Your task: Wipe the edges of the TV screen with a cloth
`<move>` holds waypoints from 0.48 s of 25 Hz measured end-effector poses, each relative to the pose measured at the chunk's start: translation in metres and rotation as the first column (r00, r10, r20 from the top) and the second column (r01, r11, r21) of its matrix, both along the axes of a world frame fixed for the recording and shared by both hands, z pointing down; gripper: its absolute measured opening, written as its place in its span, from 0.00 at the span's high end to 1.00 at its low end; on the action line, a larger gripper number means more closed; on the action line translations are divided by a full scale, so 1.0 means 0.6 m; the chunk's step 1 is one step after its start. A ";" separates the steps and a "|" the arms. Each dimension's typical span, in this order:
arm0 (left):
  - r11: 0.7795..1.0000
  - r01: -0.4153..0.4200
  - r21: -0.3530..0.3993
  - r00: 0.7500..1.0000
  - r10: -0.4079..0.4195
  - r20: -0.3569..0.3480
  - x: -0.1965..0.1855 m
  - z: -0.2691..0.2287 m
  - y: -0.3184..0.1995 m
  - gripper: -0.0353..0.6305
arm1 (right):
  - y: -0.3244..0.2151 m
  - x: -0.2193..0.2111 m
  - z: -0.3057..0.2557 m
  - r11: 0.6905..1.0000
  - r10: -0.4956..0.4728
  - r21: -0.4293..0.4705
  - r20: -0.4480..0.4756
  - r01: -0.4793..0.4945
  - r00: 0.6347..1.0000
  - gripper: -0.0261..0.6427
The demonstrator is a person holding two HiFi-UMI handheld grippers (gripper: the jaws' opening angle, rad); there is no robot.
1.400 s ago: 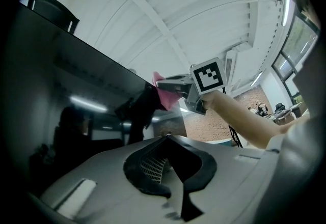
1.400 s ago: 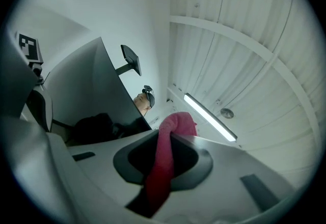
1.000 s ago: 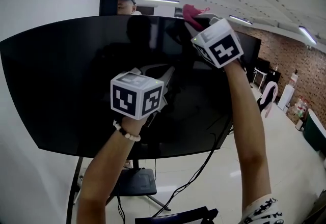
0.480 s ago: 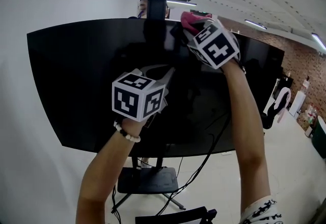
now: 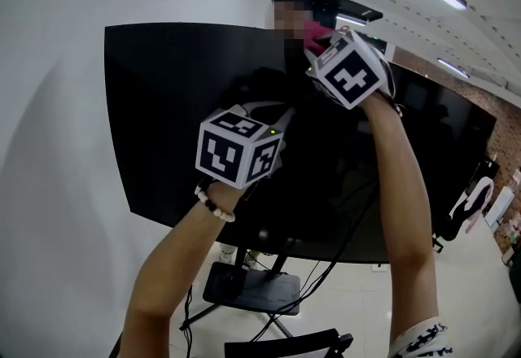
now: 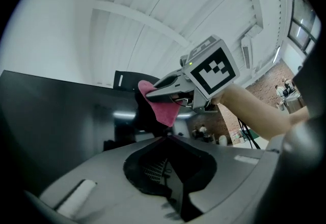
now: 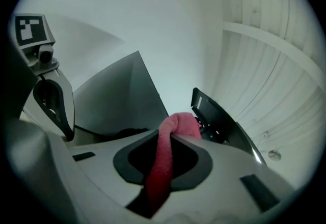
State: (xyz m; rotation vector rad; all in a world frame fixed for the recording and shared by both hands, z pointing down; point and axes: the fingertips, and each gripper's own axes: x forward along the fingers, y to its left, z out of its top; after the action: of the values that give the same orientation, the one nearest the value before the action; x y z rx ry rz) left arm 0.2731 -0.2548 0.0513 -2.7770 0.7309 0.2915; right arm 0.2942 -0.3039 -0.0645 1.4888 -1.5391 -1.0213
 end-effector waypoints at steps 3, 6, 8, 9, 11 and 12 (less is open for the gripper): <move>0.998 0.056 0.030 0.998 -0.057 0.014 -0.065 0.005 -0.018 0.96 | -0.027 -0.063 0.004 1.000 -0.008 -0.026 -0.011 0.008 1.000 0.87; 0.998 0.067 0.019 0.998 -0.067 0.000 -0.145 0.012 -0.045 0.96 | -0.056 -0.130 0.011 0.997 -0.026 -0.068 0.027 0.028 0.999 0.87; 0.998 0.062 0.002 0.998 -0.062 -0.006 -0.202 0.021 -0.068 0.96 | -0.076 -0.182 0.012 0.996 -0.041 -0.076 0.056 0.045 0.998 0.87; 0.998 0.057 -0.006 0.998 -0.057 -0.004 -0.228 0.026 -0.079 0.96 | -0.086 -0.205 0.012 0.996 -0.043 -0.077 0.069 0.048 0.997 0.87; 0.998 0.054 -0.010 0.999 -0.054 0.005 -0.278 0.031 -0.101 0.96 | -0.110 -0.251 0.009 0.996 -0.043 -0.080 0.086 0.050 0.995 0.87; 0.998 0.055 -0.009 0.998 -0.054 0.007 -0.301 0.031 -0.113 0.96 | -0.122 -0.272 0.006 0.996 -0.041 -0.080 0.090 0.048 0.995 0.87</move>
State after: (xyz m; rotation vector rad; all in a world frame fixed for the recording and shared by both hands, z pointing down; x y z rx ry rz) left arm 0.0928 -0.3225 0.0699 -2.7596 0.8066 0.2683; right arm 0.1311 -0.3772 -0.0607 1.4655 -1.6636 -0.9170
